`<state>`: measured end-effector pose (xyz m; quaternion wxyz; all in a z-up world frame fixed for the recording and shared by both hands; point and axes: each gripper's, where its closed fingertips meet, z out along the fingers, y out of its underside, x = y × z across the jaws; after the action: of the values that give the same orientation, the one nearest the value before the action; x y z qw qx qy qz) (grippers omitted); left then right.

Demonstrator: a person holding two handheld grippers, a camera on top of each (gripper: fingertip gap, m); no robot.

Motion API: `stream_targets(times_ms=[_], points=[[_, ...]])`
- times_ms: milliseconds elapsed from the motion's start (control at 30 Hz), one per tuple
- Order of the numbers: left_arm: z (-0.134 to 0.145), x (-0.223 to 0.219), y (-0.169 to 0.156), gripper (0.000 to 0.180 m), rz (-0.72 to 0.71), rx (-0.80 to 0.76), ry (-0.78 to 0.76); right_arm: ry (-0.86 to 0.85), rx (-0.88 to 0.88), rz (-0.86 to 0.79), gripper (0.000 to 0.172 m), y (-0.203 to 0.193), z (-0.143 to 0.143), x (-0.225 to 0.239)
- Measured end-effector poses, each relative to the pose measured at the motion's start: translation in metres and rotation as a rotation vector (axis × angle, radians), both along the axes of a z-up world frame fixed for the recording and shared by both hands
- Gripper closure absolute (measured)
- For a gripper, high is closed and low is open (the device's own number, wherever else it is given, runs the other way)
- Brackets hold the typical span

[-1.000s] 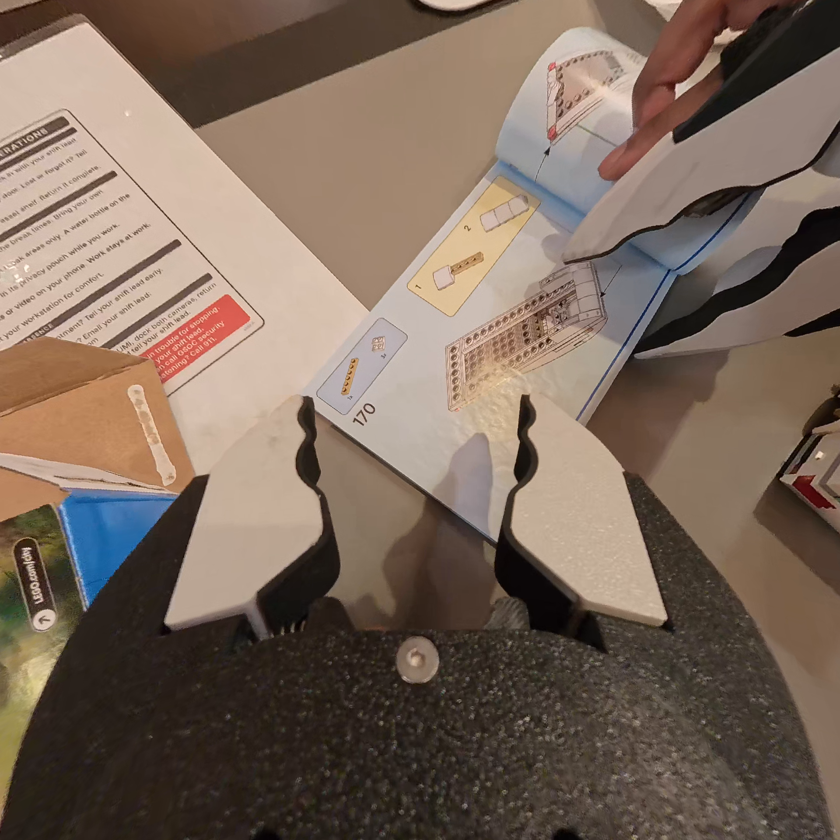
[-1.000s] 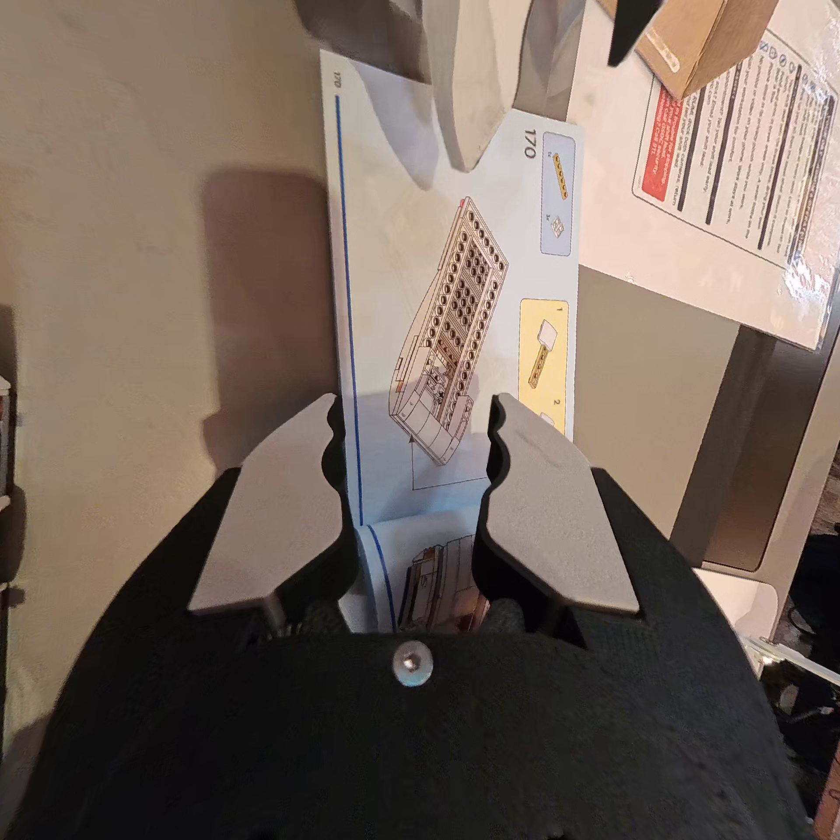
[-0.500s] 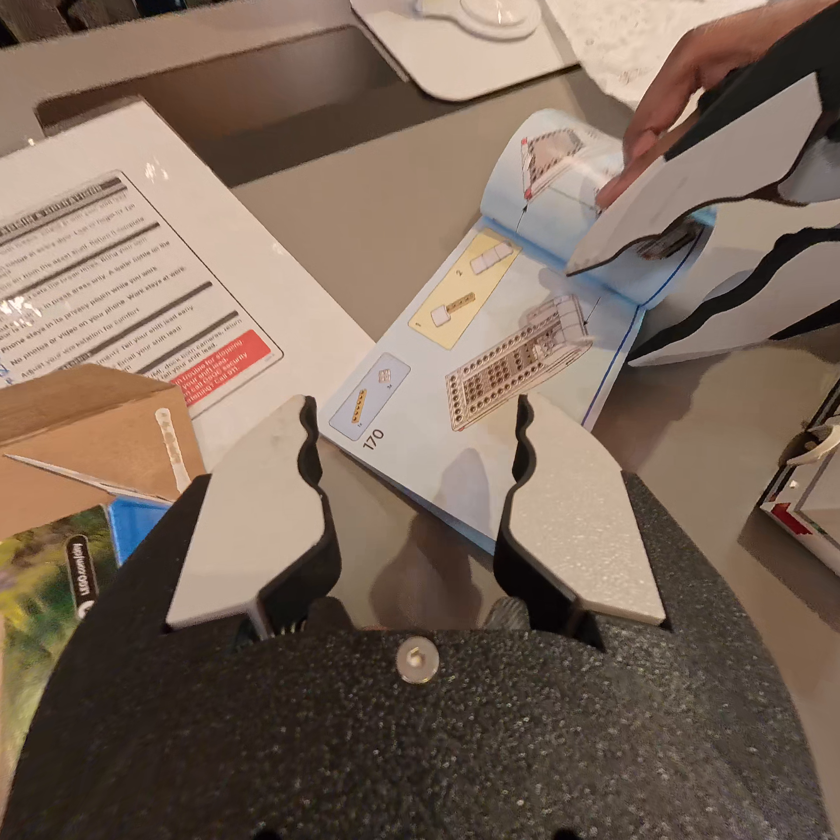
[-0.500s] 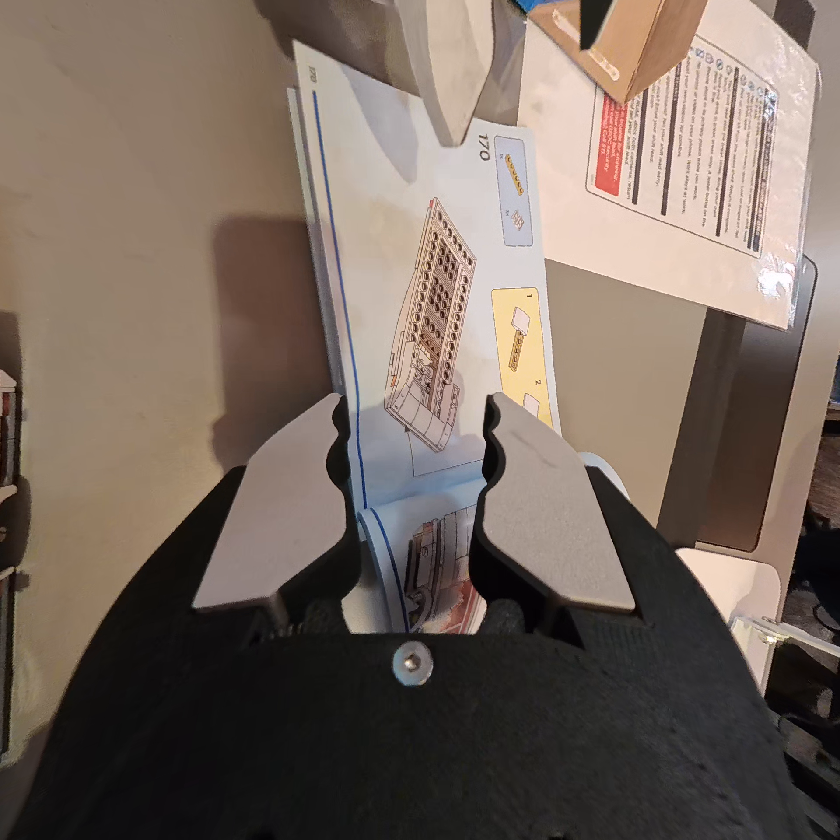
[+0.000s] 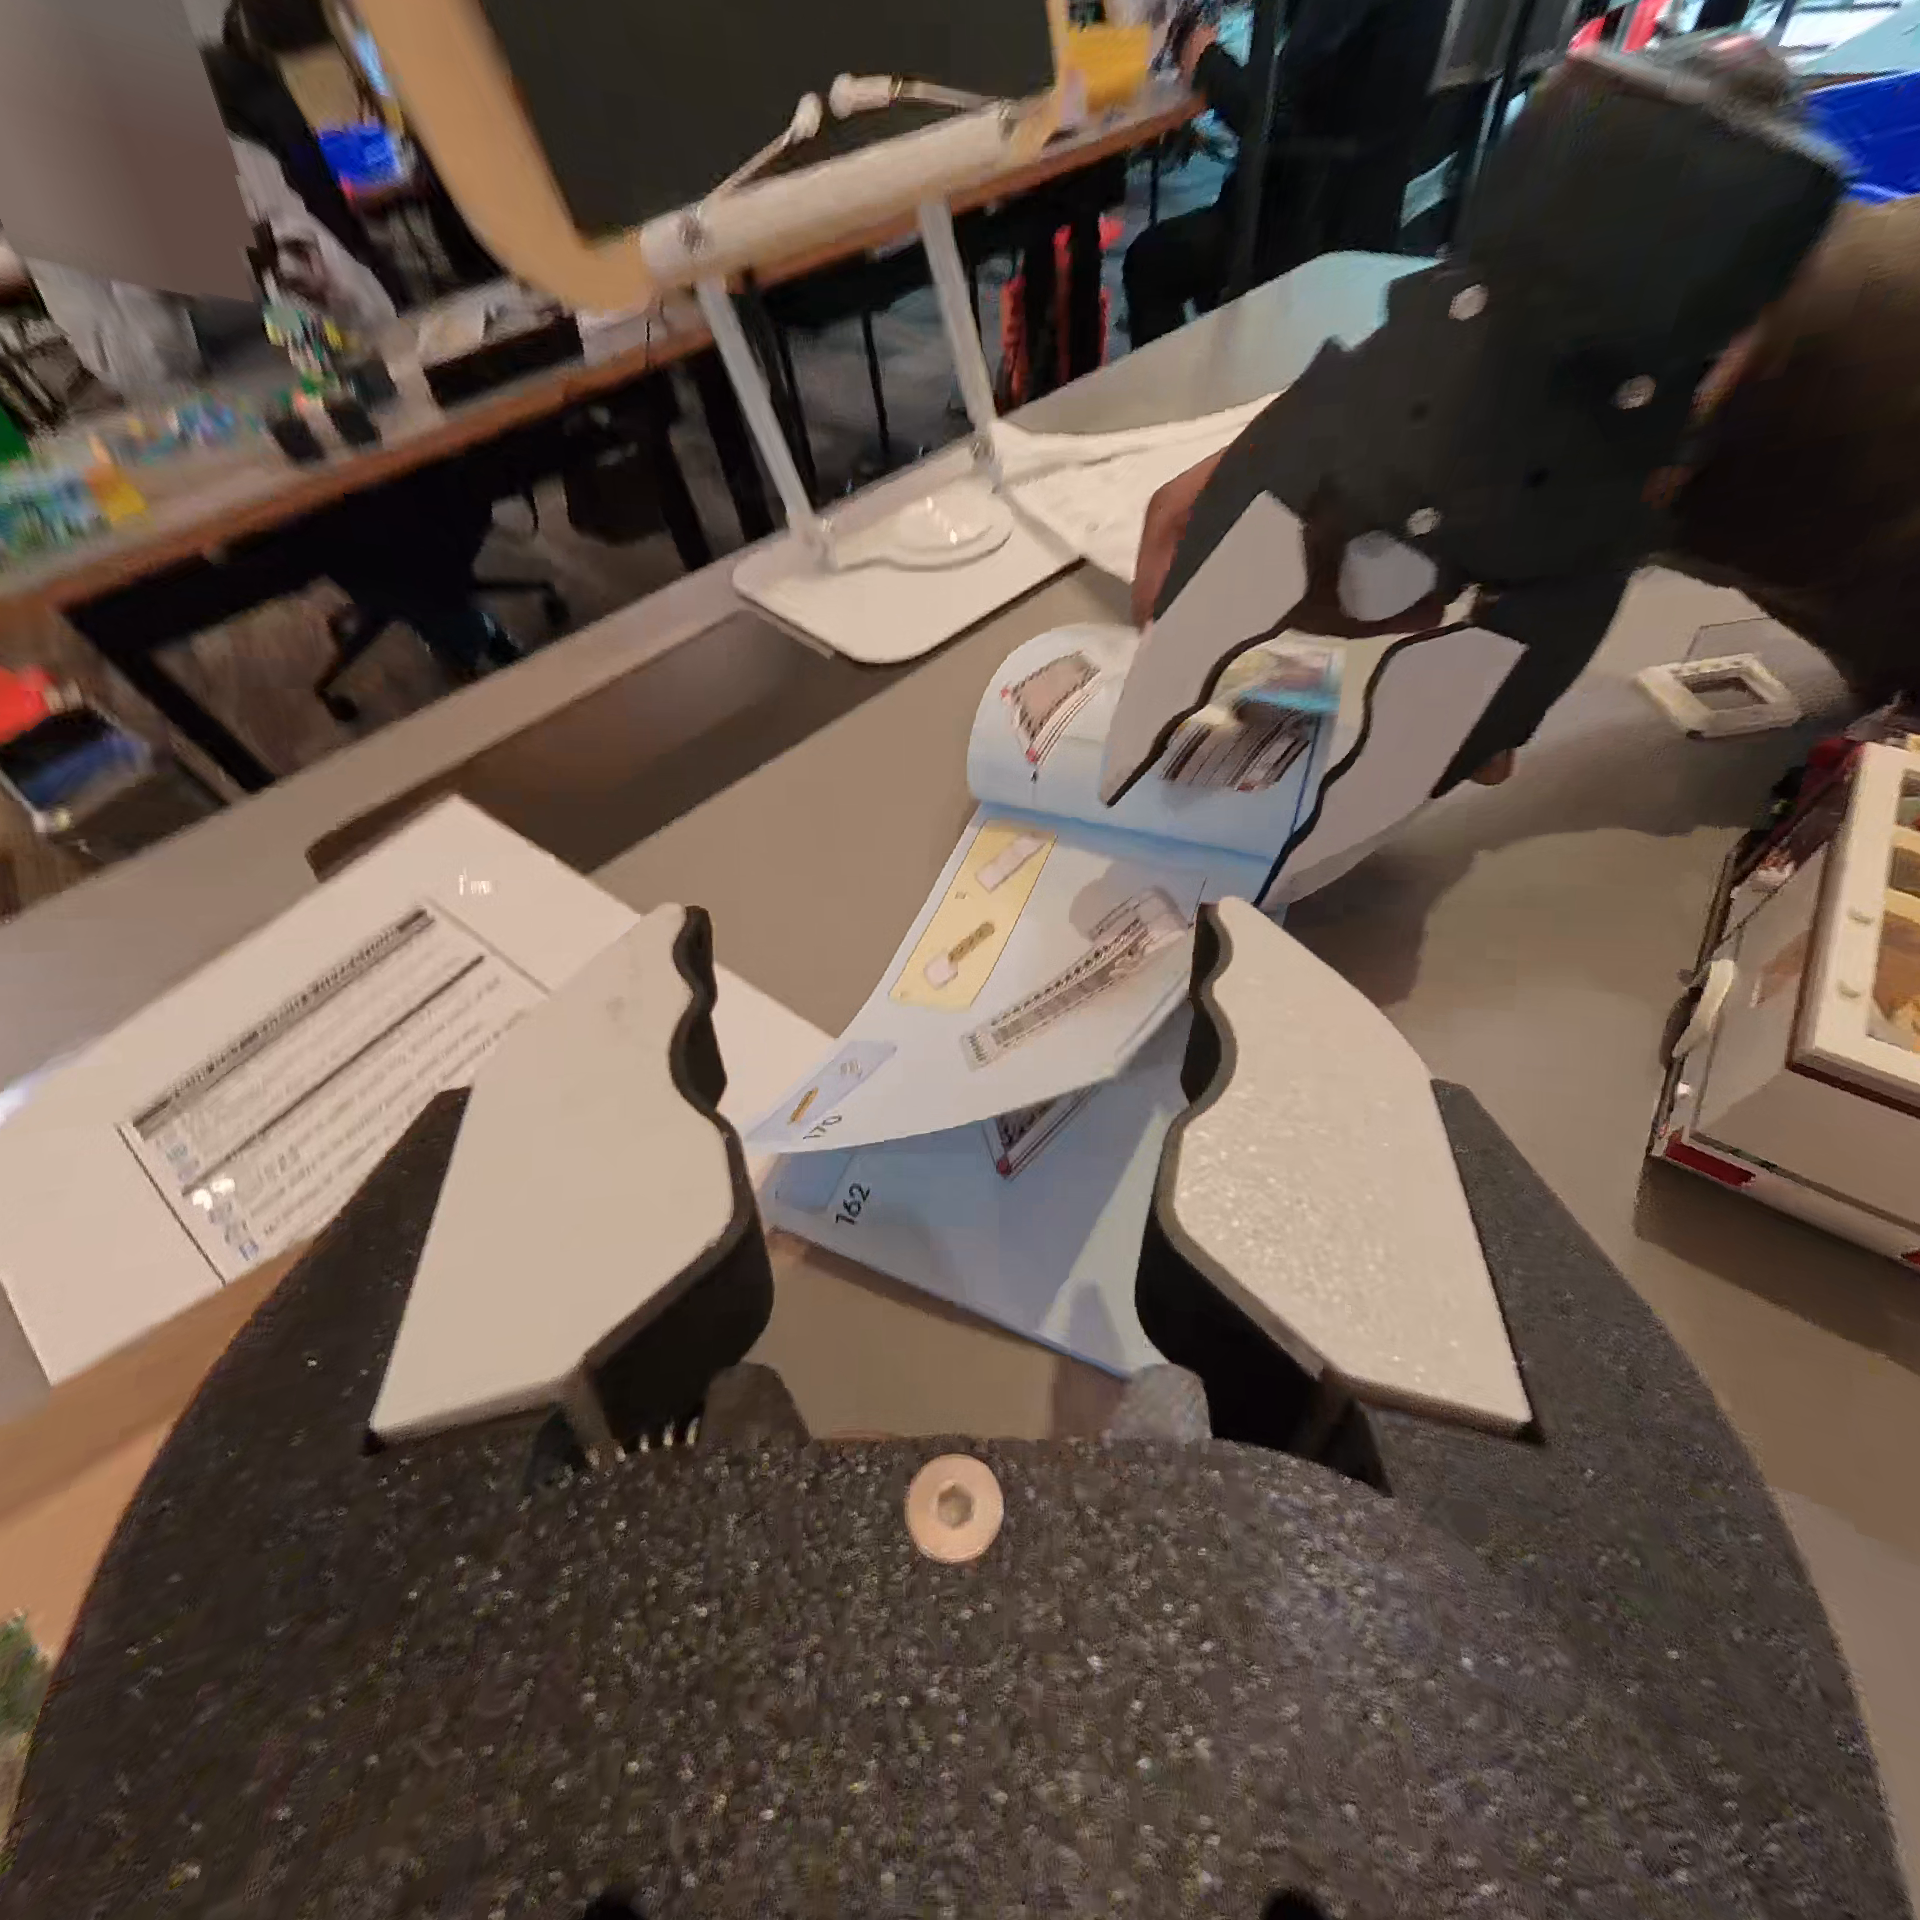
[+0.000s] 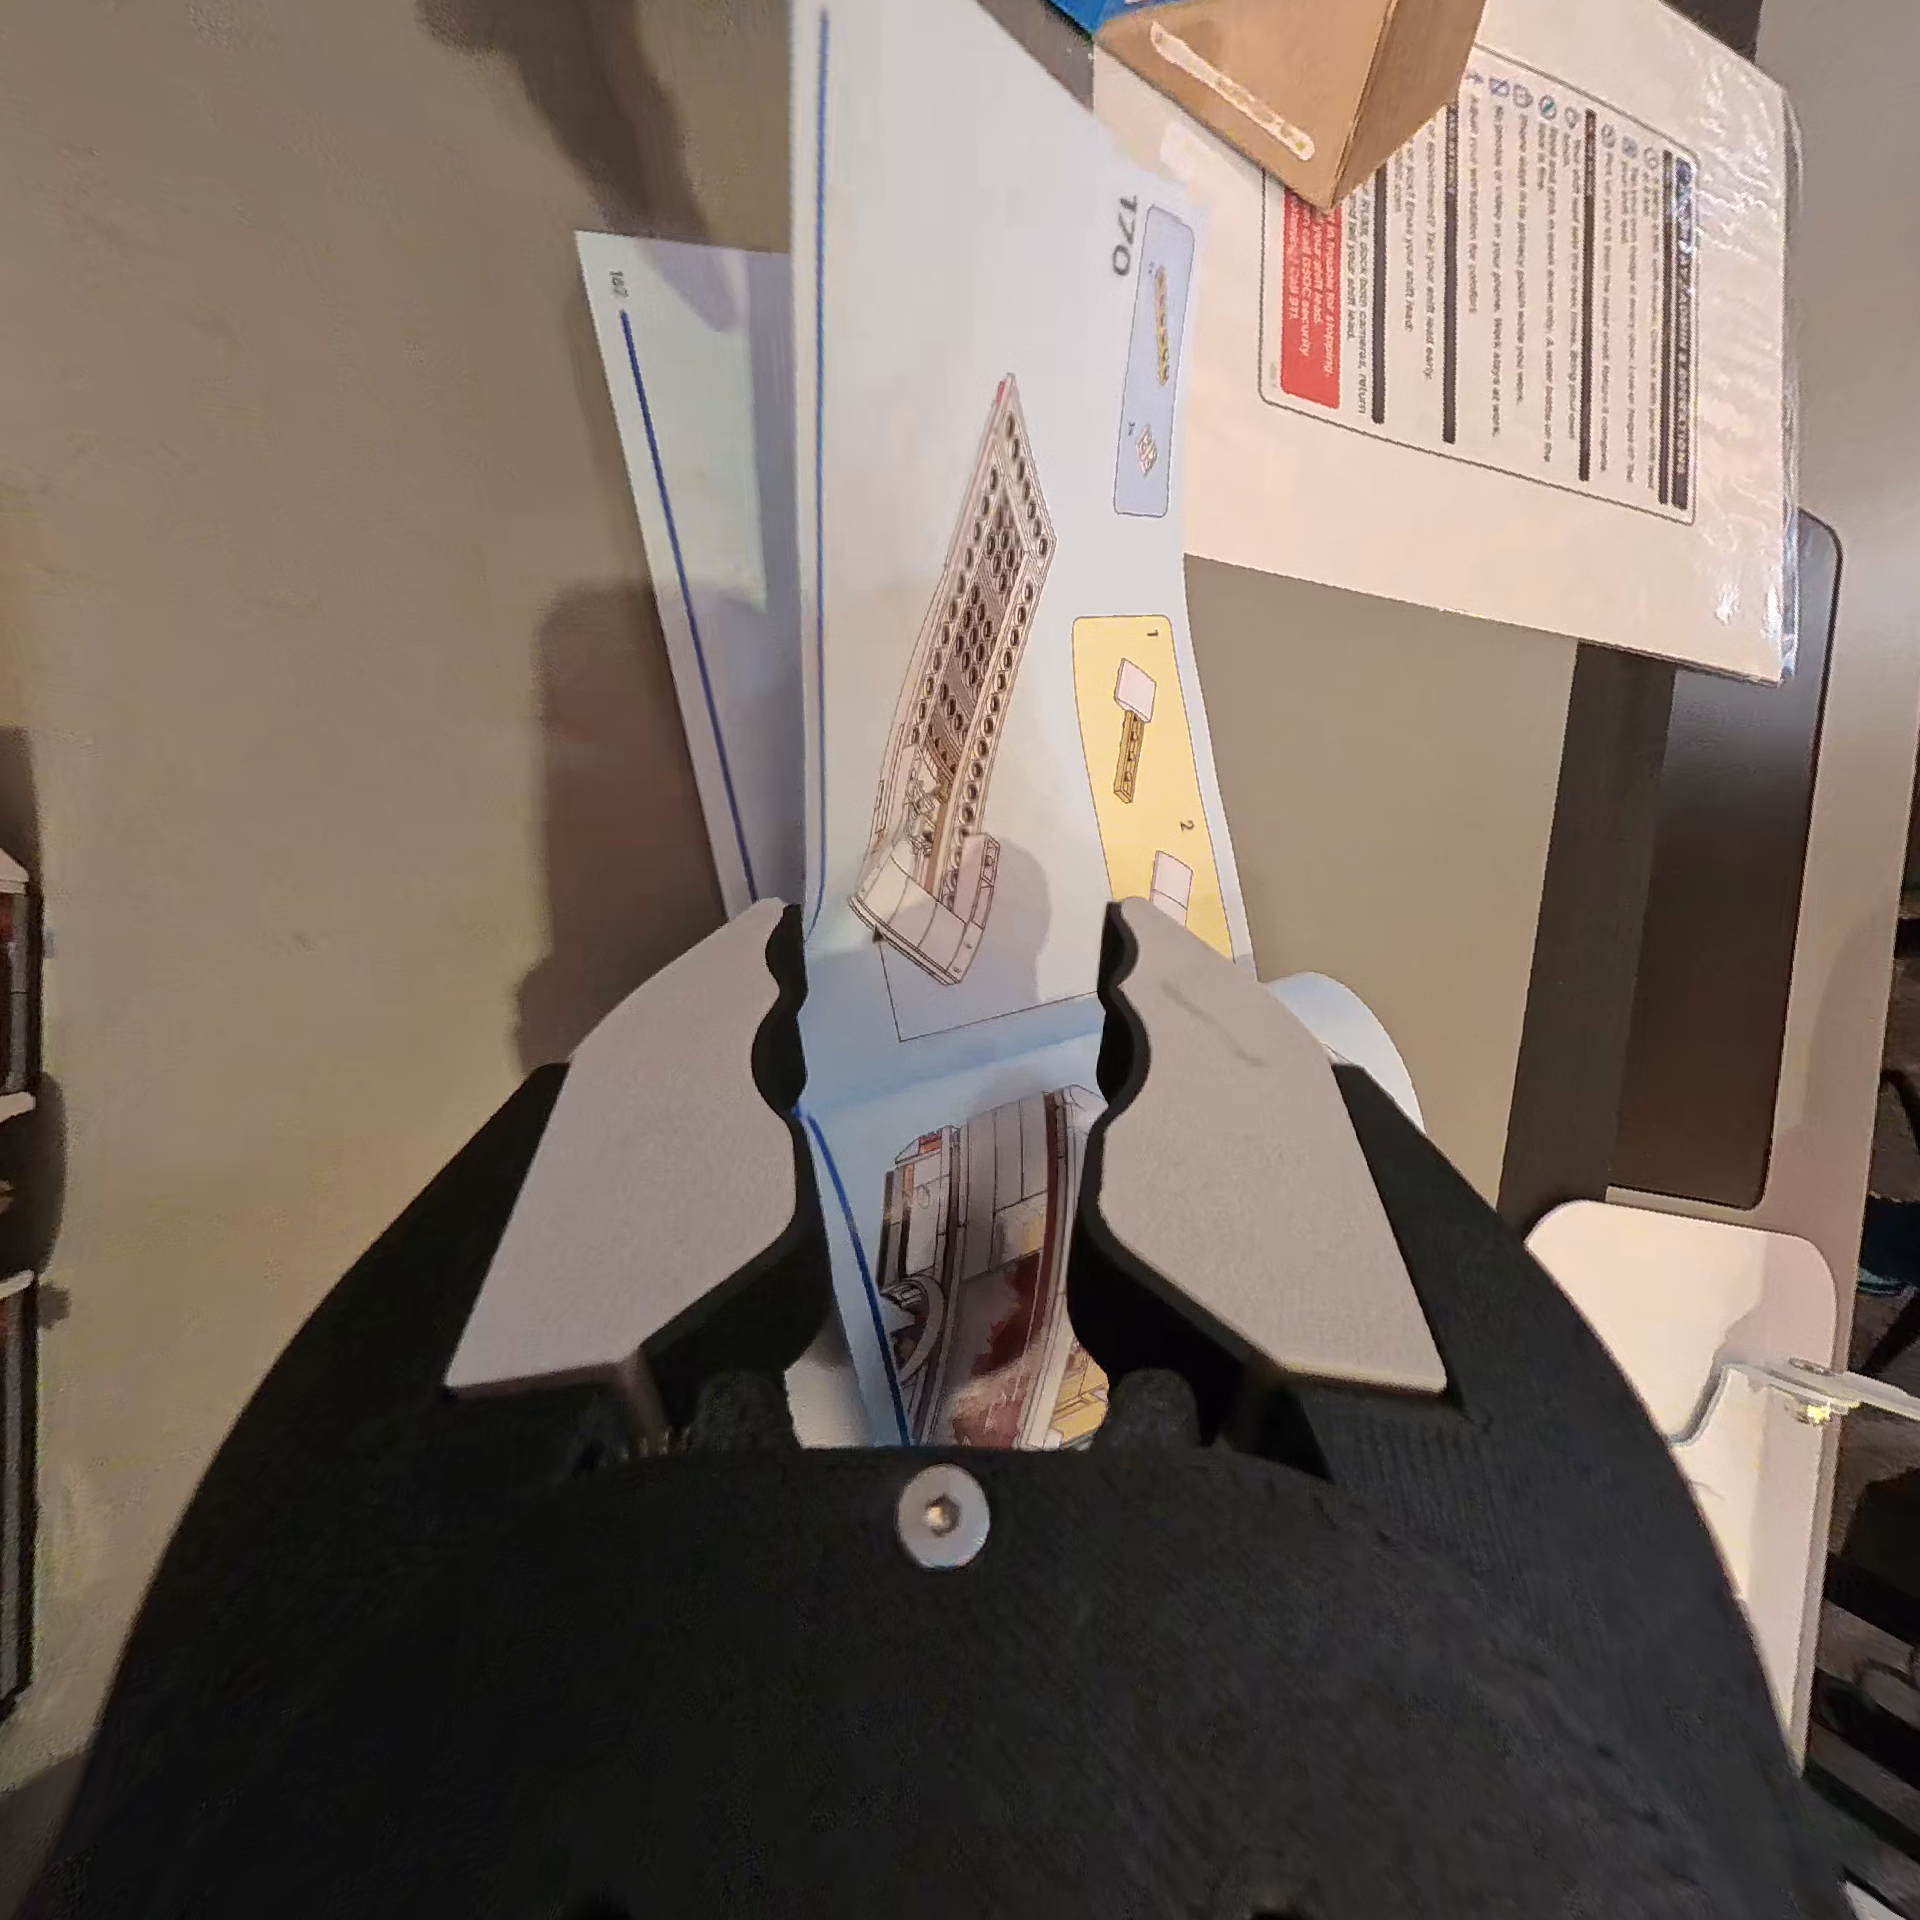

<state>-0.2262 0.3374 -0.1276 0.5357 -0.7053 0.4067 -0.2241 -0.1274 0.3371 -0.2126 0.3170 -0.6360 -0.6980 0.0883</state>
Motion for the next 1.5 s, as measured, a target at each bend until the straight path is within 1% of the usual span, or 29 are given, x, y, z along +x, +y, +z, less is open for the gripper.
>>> stream_targets(times_ms=[67, 133, 200, 267, 367, 467, 533, 600, 700, 833, 967, 1233, 1333, 1500], points=[[0.0, 0.005, -0.007, 0.093, -0.038, 0.009, 0.02, 0.006, -0.005, -0.006, 0.117, 0.001, 0.001, 0.002], [-0.012, 0.009, -0.012, 0.093, -0.075, -0.016, 0.08, 0.01, -0.007, -0.014, 0.118, 0.004, 0.002, 0.004], [-0.024, 0.009, -0.011, 0.093, -0.07, -0.022, 0.153, 0.015, -0.012, -0.02, 0.118, 0.005, 0.002, 0.006], [-0.035, 0.005, -0.003, 0.093, -0.018, -0.019, 0.224, 0.018, -0.015, -0.023, 0.118, 0.006, 0.003, 0.007], [-0.048, -0.007, 0.019, 0.093, 0.127, -0.017, 0.29, 0.019, -0.02, -0.021, 0.118, 0.006, 0.003, 0.009], [-0.057, -0.013, 0.034, 0.093, 0.229, -0.036, 0.292, 0.013, -0.029, 0.005, 0.118, 0.0, 0.003, 0.008], [-0.059, -0.01, 0.038, 0.093, 0.251, -0.036, 0.274, 0.008, -0.018, 0.04, 0.117, -0.005, 0.004, 0.007], [-0.056, -0.005, 0.038, 0.094, 0.251, -0.019, 0.253, 0.021, 0.003, 0.082, 0.114, -0.011, 0.008, 0.002], [-0.051, 0.004, 0.037, 0.095, 0.238, 0.008, 0.229, 0.091, 0.051, 0.124, 0.113, -0.018, 0.023, -0.011], [-0.054, 0.009, 0.034, 0.095, 0.221, 0.007, 0.236, 0.205, 0.113, 0.119, 0.114, -0.018, 0.043, -0.029], [-0.058, 0.012, 0.032, 0.095, 0.211, -0.004, 0.254, 0.329, 0.088, 0.112, 0.115, -0.021, 0.056, -0.041], [-0.06, 0.01, 0.032, 0.095, 0.213, -0.021, 0.263, 0.321, 0.082, 0.161, 0.114, -0.029, 0.043, -0.047], [-0.06, 0.009, 0.032, 0.095, 0.216, -0.027, 0.263, 0.331, 0.129, 0.171, 0.108, -0.03, 0.045, -0.052], [-0.061, 0.008, 0.032, 0.095, 0.218, -0.033, 0.263, 0.304, 0.15, 0.205, 0.108, -0.036, 0.038, -0.055]])
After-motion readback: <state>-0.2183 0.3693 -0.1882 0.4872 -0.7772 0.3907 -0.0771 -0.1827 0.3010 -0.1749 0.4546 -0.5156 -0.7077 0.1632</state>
